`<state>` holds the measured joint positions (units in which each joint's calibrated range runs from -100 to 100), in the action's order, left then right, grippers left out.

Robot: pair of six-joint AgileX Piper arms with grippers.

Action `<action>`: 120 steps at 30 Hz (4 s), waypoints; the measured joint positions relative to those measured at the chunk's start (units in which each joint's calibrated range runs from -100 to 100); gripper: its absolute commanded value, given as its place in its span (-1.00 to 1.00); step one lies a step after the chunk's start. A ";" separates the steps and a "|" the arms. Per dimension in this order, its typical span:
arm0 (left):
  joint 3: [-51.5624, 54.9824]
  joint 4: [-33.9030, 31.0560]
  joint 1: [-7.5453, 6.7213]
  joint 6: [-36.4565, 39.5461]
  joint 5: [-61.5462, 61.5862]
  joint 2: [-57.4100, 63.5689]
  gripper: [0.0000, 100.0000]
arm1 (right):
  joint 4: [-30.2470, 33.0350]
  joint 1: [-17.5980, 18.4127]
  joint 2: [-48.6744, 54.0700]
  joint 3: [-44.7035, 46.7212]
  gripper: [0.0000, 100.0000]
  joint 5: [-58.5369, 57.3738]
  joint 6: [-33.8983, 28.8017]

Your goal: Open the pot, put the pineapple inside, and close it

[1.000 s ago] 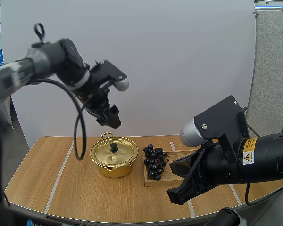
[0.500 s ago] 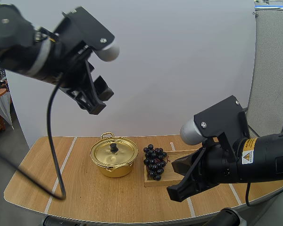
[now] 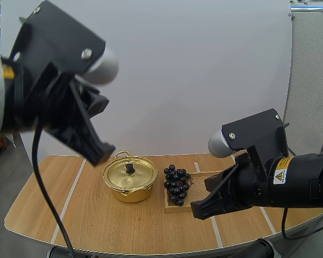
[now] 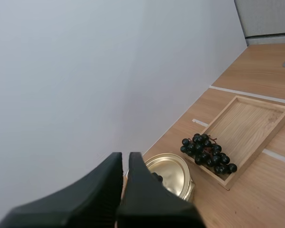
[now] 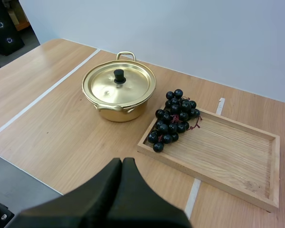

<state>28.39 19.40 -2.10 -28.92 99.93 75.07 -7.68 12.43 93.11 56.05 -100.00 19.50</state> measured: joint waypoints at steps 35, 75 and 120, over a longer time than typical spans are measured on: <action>36.93 3.26 0.00 19.86 -68.04 24.79 -1.00 | 4.89 -5.09 6.56 12.22 -1.00 58.97 -1.09; 71.39 -10.78 3.05 23.28 -73.54 22.68 -1.00 | 0.83 -12.40 6.56 43.95 -1.00 69.19 -0.43; 71.52 -13.24 3.05 37.15 -77.19 22.03 -1.00 | -0.14 -12.40 6.56 43.95 -1.00 69.06 -0.36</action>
<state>99.91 6.16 0.95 8.23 22.74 97.09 -7.82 0.03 99.67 100.00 -30.94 19.13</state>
